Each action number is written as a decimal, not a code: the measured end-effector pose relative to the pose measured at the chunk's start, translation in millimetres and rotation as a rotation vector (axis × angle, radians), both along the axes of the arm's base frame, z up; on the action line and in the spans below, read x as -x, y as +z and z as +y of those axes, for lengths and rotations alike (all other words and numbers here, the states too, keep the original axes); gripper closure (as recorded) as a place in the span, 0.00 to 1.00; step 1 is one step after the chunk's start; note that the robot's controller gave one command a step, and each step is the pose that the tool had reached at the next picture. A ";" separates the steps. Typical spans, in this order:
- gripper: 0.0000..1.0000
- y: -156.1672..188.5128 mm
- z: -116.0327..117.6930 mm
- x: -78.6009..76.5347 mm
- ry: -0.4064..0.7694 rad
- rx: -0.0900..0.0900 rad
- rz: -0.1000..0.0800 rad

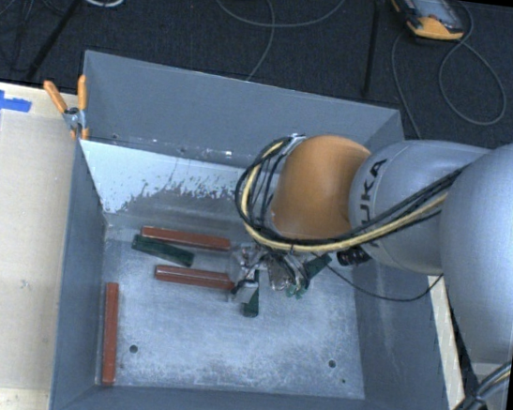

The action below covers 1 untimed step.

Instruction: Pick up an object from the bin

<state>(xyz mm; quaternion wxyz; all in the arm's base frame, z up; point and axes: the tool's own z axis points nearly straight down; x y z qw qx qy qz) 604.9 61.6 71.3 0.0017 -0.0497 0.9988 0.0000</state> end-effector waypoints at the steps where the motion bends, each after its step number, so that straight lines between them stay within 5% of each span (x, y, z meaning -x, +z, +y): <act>1: 1.00 121.2 3.0 -2.2 0.104 0.000 -0.006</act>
Offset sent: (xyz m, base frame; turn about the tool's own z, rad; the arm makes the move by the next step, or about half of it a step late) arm -0.0001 0.0020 0.1163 -0.1037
